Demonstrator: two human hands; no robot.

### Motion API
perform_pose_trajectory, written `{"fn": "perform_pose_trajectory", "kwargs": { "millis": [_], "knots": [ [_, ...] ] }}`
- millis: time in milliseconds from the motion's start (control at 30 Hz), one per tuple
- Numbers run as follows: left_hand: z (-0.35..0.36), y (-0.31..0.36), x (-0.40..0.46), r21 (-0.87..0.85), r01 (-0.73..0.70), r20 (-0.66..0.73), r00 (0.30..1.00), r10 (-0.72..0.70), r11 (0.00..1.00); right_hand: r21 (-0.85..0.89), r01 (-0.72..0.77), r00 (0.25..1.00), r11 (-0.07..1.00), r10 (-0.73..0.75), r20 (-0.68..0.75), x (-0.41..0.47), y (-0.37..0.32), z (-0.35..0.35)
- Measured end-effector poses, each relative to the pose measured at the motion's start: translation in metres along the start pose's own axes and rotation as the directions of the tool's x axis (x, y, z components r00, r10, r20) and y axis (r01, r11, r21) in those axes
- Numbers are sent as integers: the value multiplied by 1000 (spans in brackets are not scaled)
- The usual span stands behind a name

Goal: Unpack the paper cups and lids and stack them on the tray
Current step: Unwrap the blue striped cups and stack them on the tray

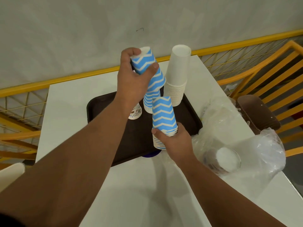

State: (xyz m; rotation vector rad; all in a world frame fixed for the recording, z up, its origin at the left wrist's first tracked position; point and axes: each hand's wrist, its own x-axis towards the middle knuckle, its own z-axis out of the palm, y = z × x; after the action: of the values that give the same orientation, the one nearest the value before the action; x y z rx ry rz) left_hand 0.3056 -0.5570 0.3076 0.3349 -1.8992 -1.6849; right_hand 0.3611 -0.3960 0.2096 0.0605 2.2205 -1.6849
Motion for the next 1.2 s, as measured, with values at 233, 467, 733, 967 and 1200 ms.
{"fn": "perform_pose_trajectory", "kwargs": {
  "millis": [233,467,733,967,1200],
  "knots": [
    [9,-42,21,389,-67,139,990,13,919,26,24,998,999,-23,-61,5,1,-2],
    [1,-71,10,677,-89,286,947,-150,731,47,3,997,999,1,-71,6,1,-2],
    [-10,-25,-37,238,245,191,937,-293,940,207,19,996,978,-37,86,-1,-14,-2],
    [-4,-17,-64,145,383,87,913,-398,912,67,65,985,996,-75,157,-2,-13,3],
    [3,-7,-55,208,272,-91,962,-258,940,-25,83,992,996,-80,95,-4,-10,1]
  ]
}}
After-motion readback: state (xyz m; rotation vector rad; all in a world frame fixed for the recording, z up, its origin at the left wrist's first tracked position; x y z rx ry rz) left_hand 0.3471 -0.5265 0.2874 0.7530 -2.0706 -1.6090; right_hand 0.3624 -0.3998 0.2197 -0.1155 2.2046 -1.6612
